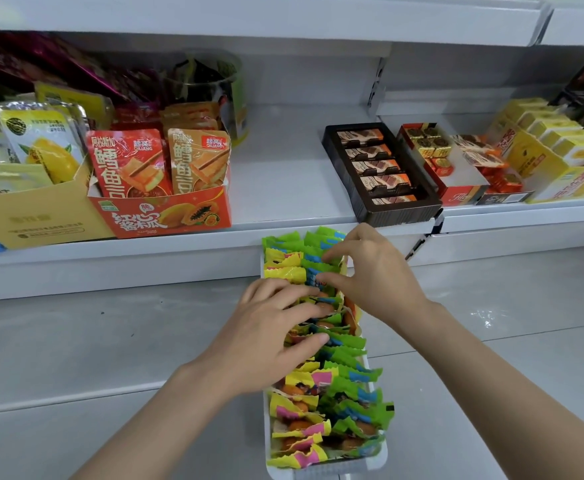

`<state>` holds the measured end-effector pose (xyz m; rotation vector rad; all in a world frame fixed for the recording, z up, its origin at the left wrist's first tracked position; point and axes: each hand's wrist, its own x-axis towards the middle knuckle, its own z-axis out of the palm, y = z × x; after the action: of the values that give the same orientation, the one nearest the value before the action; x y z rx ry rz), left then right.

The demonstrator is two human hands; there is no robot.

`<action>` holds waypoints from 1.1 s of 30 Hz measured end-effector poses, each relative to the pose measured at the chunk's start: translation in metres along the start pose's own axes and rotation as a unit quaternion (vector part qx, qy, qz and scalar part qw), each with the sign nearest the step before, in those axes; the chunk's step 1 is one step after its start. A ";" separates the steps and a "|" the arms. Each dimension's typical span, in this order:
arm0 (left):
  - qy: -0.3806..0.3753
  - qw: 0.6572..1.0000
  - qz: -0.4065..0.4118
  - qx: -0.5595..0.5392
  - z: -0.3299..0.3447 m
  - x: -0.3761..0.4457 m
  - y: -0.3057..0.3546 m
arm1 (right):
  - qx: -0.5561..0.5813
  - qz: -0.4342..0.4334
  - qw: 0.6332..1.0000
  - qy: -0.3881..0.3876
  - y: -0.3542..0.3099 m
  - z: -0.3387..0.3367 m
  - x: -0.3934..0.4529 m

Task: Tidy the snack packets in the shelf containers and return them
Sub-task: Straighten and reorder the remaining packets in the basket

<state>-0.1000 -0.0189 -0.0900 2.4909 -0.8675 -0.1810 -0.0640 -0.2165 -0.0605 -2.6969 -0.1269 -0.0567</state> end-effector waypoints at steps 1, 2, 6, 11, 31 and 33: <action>0.002 1.000 0.002 -0.001 0.000 0.000 0.000 | -0.018 -0.003 1.000 -0.008 -0.002 0.000 0.002; 0.005 1.000 0.003 -0.002 0.000 0.000 -0.001 | -0.042 -0.006 0.999 -0.019 -0.003 0.000 0.005; 0.022 1.000 0.006 -0.012 0.002 0.001 -0.002 | -0.147 -0.015 0.987 -0.063 -0.006 -0.005 0.017; 0.026 1.000 0.008 -0.012 0.003 0.002 -0.003 | -0.127 -0.047 0.989 -0.055 -0.007 -0.003 0.012; 0.031 0.972 -0.126 -0.193 -0.027 0.015 0.011 | 0.489 0.054 0.834 0.251 0.003 -0.105 -0.033; 0.018 0.975 -0.117 -0.186 -0.034 0.007 0.015 | 0.526 0.089 0.813 0.234 0.002 -0.102 -0.033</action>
<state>-0.0933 -0.0200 -0.0527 2.2252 -0.4710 -0.3442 -0.0985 -0.2645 0.0285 -1.5046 0.2010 -0.4481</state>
